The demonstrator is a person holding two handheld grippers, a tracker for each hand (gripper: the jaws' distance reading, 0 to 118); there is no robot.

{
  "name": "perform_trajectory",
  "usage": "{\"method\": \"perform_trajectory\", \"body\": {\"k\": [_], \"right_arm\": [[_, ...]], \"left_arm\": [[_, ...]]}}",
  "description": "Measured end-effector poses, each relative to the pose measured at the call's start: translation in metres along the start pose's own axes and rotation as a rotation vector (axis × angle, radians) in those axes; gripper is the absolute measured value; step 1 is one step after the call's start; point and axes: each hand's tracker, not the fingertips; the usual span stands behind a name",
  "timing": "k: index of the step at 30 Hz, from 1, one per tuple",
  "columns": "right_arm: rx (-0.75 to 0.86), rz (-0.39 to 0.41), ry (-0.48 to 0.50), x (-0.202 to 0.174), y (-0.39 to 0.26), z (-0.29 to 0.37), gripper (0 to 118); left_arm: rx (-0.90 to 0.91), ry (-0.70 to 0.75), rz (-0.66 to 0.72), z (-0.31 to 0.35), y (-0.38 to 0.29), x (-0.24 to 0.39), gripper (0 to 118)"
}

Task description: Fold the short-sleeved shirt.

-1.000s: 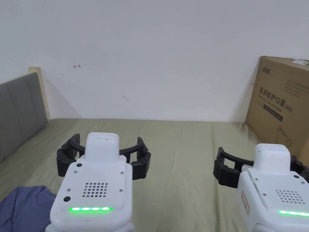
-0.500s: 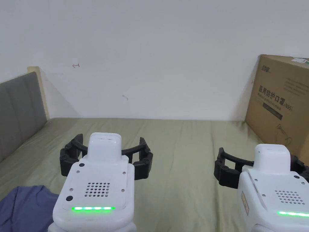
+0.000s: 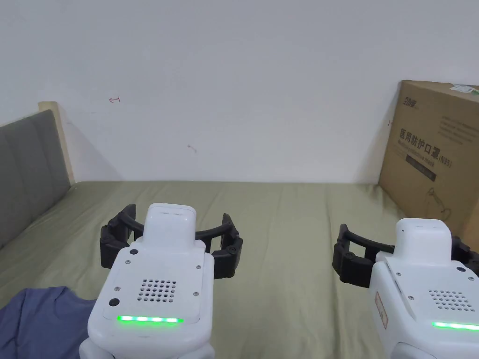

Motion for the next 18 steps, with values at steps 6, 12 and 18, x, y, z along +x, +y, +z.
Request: {"method": "perform_trajectory", "body": {"k": [6, 12, 18], "right_arm": [[-0.033, -0.037, 0.031, 0.007, 0.000, -0.003, 15], [-0.020, -0.061, 0.035, 0.015, -0.006, 0.002, 0], [-0.052, -0.065, 0.016, 0.021, -0.006, 0.002, 0]], "left_arm": [[-0.044, -0.009, -0.013, -0.002, -0.001, -0.001, 0], [-0.085, -0.035, 0.014, -0.005, -0.009, -0.003, 0], [-0.092, -0.031, 0.060, -0.011, -0.011, -0.003, 0]]}}
